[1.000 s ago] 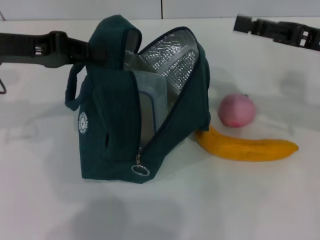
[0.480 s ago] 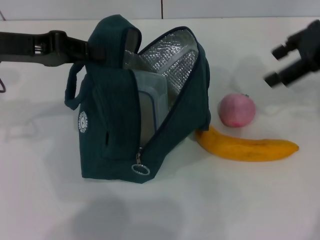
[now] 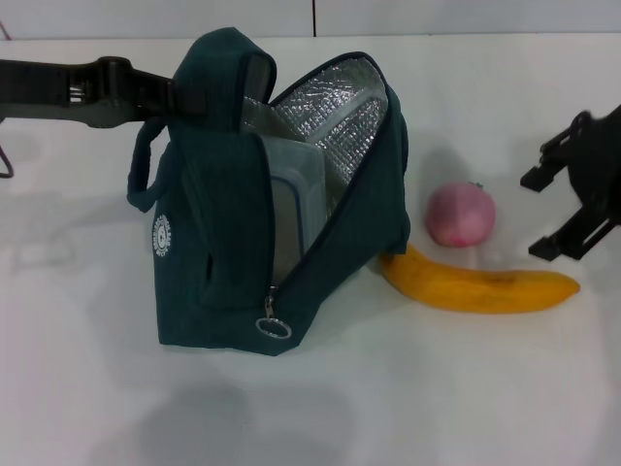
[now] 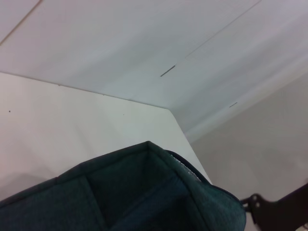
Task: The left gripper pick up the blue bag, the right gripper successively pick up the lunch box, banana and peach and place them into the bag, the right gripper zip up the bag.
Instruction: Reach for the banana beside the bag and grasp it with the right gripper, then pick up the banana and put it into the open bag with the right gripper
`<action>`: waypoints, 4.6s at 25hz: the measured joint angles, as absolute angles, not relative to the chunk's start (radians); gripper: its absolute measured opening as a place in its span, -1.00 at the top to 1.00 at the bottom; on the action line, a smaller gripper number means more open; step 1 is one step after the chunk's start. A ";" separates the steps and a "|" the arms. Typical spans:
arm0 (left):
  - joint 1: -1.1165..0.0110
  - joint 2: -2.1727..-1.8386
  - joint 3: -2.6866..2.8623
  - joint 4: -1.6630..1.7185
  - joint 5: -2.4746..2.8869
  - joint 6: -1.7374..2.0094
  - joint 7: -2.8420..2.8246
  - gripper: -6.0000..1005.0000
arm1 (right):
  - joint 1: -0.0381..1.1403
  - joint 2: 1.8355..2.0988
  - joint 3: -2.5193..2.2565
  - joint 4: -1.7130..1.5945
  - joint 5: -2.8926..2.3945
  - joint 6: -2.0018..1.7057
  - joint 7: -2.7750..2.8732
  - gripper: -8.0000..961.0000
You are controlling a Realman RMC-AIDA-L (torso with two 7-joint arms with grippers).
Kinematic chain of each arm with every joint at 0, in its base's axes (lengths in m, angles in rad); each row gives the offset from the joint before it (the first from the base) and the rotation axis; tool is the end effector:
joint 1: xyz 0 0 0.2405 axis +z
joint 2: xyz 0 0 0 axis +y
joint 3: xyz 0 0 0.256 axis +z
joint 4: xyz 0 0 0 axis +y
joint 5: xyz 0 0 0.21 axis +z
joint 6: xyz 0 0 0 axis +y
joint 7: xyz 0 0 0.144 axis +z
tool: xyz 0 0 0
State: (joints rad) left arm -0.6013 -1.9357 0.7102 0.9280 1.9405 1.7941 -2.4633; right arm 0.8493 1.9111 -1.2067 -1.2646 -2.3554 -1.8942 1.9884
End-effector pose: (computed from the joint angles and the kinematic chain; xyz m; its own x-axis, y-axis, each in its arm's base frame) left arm -0.2131 0.3553 0.0962 0.3465 0.8469 0.4033 0.8518 -0.4642 0.2428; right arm 0.1223 0.3715 0.0655 0.9395 -0.0851 0.3317 -0.0708 -0.9960 -0.0551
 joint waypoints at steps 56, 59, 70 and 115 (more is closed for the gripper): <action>-0.608 -1.941 0.715 0.926 1.940 1.794 -2.445 0.92 | 0.799 2.014 -1.382 -1.175 -2.391 -1.866 1.942 0.14; -0.610 -1.941 0.714 0.926 1.940 1.794 -2.445 0.92 | 0.811 2.015 -1.347 -1.181 -2.347 -1.997 1.948 0.12; -0.611 -1.942 0.713 0.925 1.940 1.795 -2.449 0.92 | 0.830 1.944 -1.111 -0.998 -1.926 -2.150 1.967 0.08; -0.609 -1.943 0.712 0.877 1.942 1.775 -2.392 0.91 | 0.941 2.028 -0.980 -0.134 -1.462 -1.565 1.289 -0.13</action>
State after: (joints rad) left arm -0.6089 -1.9433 0.7117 0.8766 1.9420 1.7754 -2.3918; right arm 0.9413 2.0278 -0.9797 -0.1339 -1.4620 -1.5652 1.2890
